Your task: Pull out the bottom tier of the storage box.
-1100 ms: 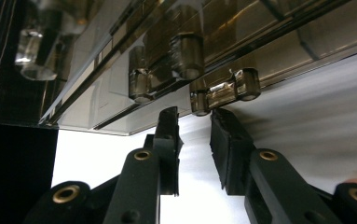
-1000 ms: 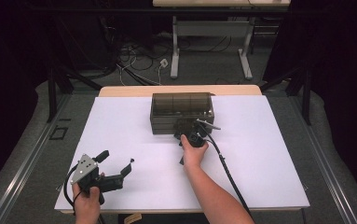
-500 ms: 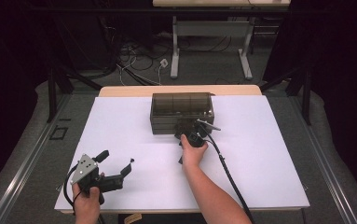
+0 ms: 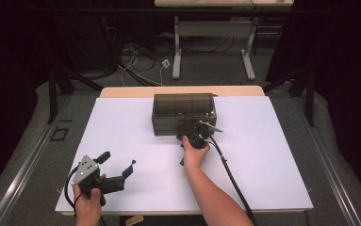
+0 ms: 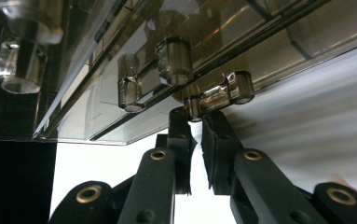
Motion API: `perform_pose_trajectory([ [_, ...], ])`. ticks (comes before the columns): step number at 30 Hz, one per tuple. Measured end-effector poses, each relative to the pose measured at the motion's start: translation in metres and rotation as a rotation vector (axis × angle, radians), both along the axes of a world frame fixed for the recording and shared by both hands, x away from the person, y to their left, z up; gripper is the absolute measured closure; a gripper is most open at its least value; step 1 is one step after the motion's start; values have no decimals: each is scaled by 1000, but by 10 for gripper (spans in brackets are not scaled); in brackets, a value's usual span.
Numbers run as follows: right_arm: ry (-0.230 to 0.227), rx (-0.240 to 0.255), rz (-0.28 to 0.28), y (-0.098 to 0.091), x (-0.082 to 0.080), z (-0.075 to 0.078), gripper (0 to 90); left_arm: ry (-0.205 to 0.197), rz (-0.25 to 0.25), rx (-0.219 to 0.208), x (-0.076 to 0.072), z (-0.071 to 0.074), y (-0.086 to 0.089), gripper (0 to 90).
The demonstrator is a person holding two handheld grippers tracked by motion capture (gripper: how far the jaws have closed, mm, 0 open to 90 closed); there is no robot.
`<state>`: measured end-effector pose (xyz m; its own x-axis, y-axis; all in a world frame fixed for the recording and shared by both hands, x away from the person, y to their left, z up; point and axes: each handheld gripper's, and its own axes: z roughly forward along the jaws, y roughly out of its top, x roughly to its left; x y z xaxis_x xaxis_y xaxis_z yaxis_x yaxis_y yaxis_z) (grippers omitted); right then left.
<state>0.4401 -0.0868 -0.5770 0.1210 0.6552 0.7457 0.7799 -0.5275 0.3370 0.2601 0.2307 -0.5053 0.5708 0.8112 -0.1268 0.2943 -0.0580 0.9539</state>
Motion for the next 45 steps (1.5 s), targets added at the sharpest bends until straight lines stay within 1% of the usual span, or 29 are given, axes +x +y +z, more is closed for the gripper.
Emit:
perform_pose_trajectory([
  [3,-9,0,-9,1,0,-1,829,0,-1,0,0,0,0,5],
  [4,-4,3,3,0,0,0,830,0,1,1,0,0,-1,6],
  [5,-4,3,3,0,0,0,830,0,1,1,0,0,-1,5],
  [6,-7,4,-10,0,0,-1,830,1,0,0,0,0,0,5],
  [7,-7,4,-10,0,0,-1,830,1,0,0,0,0,0,5],
  [8,-2,11,4,-1,0,0,831,1,0,0,0,0,0,6],
  [13,-2,12,5,-1,0,0,832,1,-1,0,0,0,0,5],
  [15,-5,9,7,-1,0,-1,832,1,0,-3,0,0,-1,5],
  [16,-14,8,10,-1,-1,-1,832,1,-1,-1,0,0,-1,5],
  [25,-5,15,8,-1,-2,0,833,0,-1,0,1,0,-1,5],
  [27,-6,10,12,-1,-3,0,832,-1,-1,1,1,0,-1,6],
  [28,-19,5,9,-1,-3,-1,832,-1,-1,1,1,0,-1,5],
  [31,-20,-1,12,-1,-4,-2,832,-1,-2,2,1,0,-1,5],
  [33,-16,3,8,0,-4,-1,833,-1,-1,2,1,0,-1,5],
  [34,-10,-5,13,-1,-4,-1,833,-1,-2,2,1,0,-1,6],
  [38,-6,0,17,-1,-5,0,833,-2,-2,2,1,0,-1,6],
  [41,-11,-2,19,-1,-5,0,833,-2,-1,0,1,0,-1,6],
  [42,-10,0,9,0,-5,0,833,-2,-1,2,1,0,-1,6],
  [43,-23,-4,11,0,-5,-1,833,-2,-2,1,1,0,-1,5],
  [44,-12,-6,18,-1,-6,0,833,-2,-1,1,1,0,-2,6],
  [45,-18,-11,18,-1,-6,-1,833,-2,-1,1,1,0,-2,5],
])
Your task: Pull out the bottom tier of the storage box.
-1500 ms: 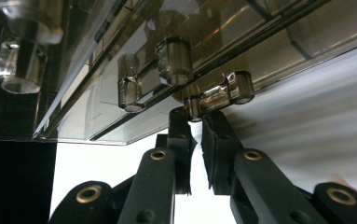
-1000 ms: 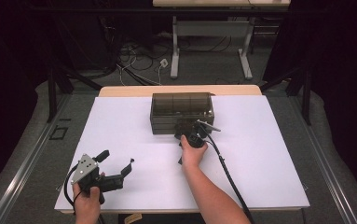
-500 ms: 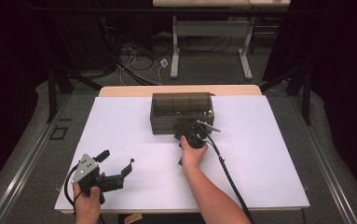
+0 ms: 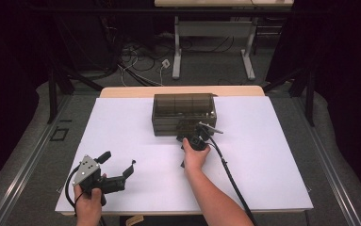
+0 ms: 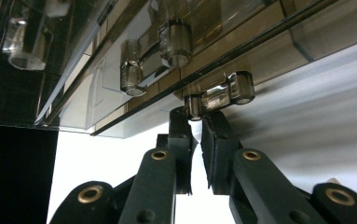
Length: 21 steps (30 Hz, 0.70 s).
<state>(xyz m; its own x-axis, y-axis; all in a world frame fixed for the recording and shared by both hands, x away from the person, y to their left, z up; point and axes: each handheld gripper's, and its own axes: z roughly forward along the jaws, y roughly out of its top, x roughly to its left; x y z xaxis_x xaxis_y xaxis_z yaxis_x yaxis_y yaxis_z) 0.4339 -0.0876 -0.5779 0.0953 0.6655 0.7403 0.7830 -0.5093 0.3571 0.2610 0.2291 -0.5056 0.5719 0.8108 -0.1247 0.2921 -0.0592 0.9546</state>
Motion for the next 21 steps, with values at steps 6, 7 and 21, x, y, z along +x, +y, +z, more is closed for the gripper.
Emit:
perform_pose_trajectory([
  [6,-3,-2,3,0,-1,0,833,0,0,0,0,0,0,5],
  [7,-14,-2,3,0,-2,0,833,0,0,1,0,0,0,6],
  [21,-3,-4,20,-3,-6,0,833,3,0,-2,0,0,0,5],
])
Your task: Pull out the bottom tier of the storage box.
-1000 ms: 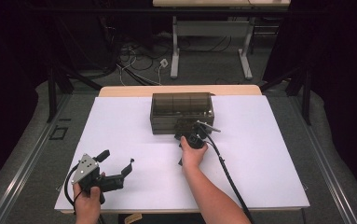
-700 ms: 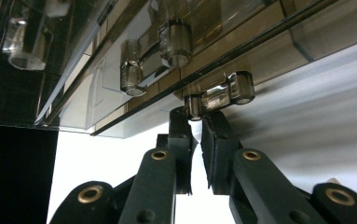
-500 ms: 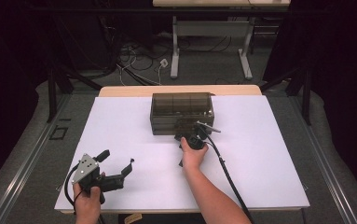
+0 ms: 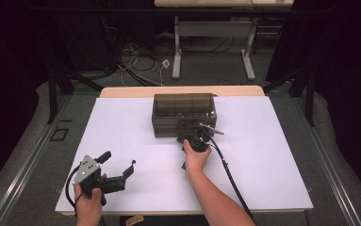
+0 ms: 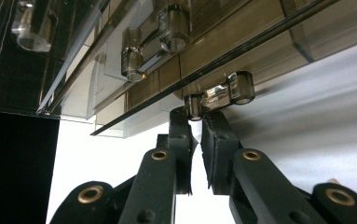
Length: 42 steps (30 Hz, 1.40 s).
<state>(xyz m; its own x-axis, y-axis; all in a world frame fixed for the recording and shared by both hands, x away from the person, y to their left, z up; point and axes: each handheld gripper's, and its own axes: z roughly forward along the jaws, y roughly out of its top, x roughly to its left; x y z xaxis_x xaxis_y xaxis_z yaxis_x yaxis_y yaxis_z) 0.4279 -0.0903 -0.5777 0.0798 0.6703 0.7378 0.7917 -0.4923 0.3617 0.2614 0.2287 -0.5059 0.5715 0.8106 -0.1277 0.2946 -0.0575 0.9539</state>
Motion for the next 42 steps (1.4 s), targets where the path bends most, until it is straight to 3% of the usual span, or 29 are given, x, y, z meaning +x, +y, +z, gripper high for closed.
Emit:
perform_pose_trajectory([
  [42,-7,16,32,-1,-17,1,833,-1,2,5,0,0,0,5],
])
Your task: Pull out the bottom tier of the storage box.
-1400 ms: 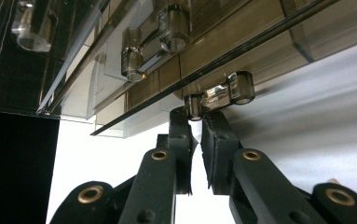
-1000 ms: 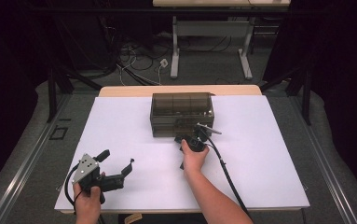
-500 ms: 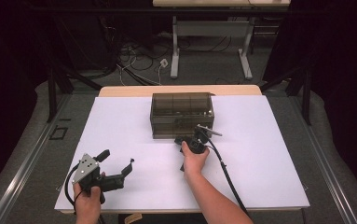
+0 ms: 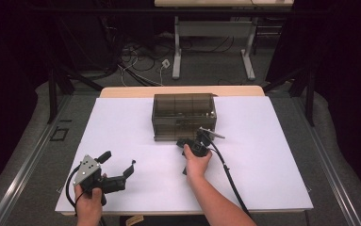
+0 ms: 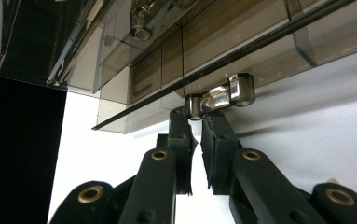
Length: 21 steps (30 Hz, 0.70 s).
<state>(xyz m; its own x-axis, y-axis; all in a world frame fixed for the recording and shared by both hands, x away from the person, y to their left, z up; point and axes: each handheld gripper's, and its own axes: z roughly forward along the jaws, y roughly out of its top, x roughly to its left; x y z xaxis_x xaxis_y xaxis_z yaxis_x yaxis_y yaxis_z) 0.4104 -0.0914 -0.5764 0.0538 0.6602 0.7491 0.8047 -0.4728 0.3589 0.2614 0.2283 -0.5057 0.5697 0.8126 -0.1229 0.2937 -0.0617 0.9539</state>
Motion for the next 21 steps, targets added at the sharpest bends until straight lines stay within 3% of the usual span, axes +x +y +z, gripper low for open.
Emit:
perform_pose_trajectory([
  [21,-1,4,-6,-2,-8,-1,833,-4,-2,1,0,0,0,5],
])
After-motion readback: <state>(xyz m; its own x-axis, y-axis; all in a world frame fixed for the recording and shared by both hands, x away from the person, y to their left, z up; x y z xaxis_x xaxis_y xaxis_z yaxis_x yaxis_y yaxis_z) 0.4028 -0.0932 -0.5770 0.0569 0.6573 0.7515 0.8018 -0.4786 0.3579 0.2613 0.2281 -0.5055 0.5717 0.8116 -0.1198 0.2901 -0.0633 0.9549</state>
